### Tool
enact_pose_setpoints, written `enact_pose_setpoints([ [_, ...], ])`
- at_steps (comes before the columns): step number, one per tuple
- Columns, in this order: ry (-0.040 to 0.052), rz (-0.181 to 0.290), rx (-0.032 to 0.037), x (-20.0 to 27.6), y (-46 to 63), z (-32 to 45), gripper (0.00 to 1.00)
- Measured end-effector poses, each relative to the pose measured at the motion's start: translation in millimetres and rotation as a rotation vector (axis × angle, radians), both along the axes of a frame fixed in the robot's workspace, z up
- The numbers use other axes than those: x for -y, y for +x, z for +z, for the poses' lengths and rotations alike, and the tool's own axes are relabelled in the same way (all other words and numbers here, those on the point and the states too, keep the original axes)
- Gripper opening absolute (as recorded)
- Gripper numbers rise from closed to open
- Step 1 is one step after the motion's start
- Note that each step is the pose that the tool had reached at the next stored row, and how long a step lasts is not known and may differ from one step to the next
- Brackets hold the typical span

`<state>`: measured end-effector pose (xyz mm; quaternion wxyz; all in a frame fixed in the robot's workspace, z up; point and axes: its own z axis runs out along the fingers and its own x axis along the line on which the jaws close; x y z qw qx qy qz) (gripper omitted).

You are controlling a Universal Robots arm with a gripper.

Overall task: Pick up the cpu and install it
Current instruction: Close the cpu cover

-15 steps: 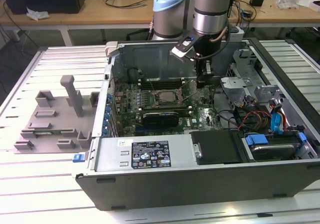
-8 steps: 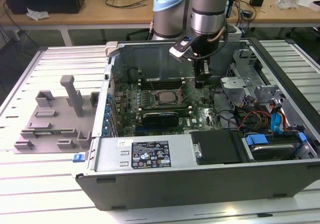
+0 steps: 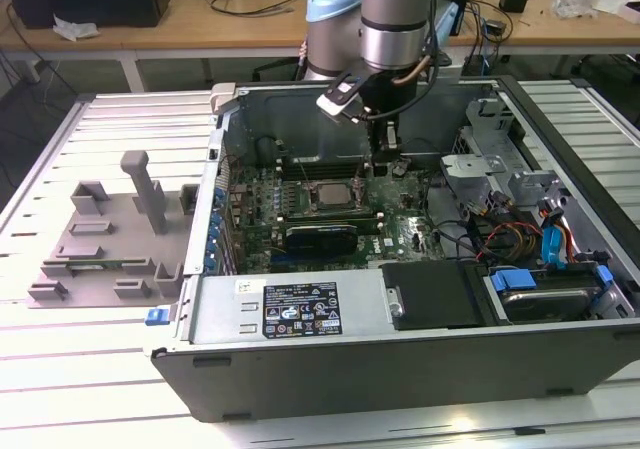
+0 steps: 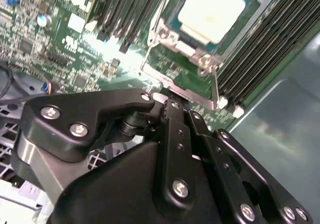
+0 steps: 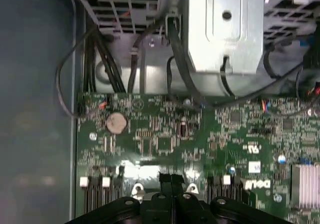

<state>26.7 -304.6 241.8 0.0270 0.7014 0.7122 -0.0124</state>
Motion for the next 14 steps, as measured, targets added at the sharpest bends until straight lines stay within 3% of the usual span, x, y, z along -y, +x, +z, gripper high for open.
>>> enact_pose_setpoints([
  [6, 0.0001, 0.000, 0.0013, -0.2, -15.7, -0.1, 0.11],
  [12, 0.0001, 0.000, 0.0013, -0.3, -16.2, -0.3, 0.11],
  [14, 0.0002, 0.000, 0.0013, -0.3, -26.5, -0.7, 0.11],
])
